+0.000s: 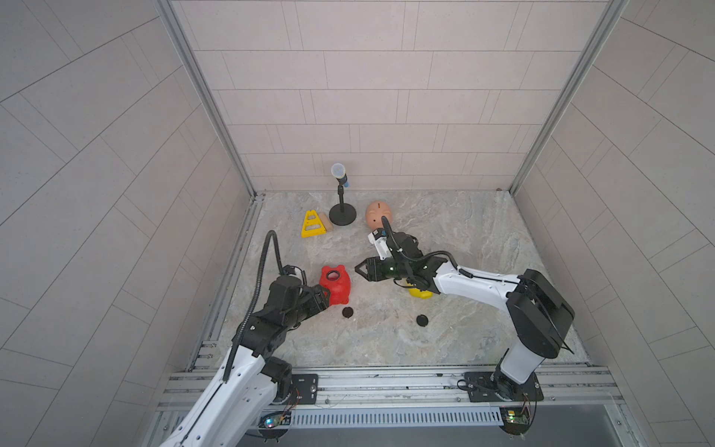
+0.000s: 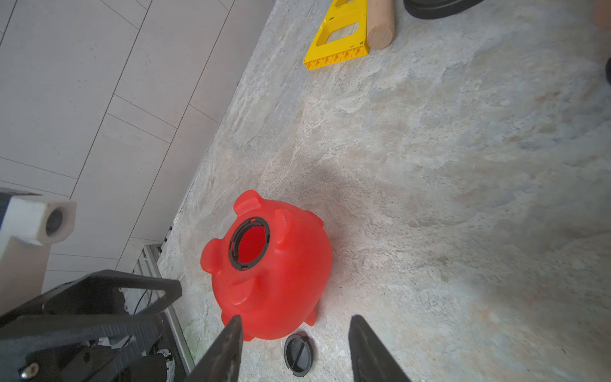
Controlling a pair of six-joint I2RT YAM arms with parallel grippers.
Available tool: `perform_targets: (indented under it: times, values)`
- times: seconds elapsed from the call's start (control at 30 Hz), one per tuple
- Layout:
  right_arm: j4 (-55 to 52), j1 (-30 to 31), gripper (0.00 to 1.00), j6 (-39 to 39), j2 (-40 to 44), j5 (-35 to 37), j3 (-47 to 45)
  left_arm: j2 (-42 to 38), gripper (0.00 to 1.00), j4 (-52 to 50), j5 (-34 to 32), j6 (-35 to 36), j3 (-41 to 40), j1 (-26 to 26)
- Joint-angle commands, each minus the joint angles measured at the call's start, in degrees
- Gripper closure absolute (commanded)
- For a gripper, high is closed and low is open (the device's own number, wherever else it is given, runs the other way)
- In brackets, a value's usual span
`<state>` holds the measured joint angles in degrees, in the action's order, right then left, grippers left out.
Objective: Close piggy banks
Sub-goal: Turn over the piggy bank at the center of the board.
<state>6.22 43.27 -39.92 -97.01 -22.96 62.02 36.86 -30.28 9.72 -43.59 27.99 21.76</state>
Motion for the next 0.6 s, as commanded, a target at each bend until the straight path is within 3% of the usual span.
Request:
perform_targets:
  times: [0.0,0.27,0.57]
  values:
    - [1.58,-0.29,0.47,-1.25,-0.17,0.46,0.01,3.15,0.26,0.14,-3.67,1.38,1.30,2.89]
    - [1.12,-0.36,0.47,-1.03,-1.67,-0.54,0.69,11.26,0.25,3.33,-3.23,4.89,1.76,6.71]
    - [0.64,-0.36,0.46,-1.20,-2.65,-1.47,1.31,16.76,0.24,3.95,-4.67,8.45,3.48,7.00]
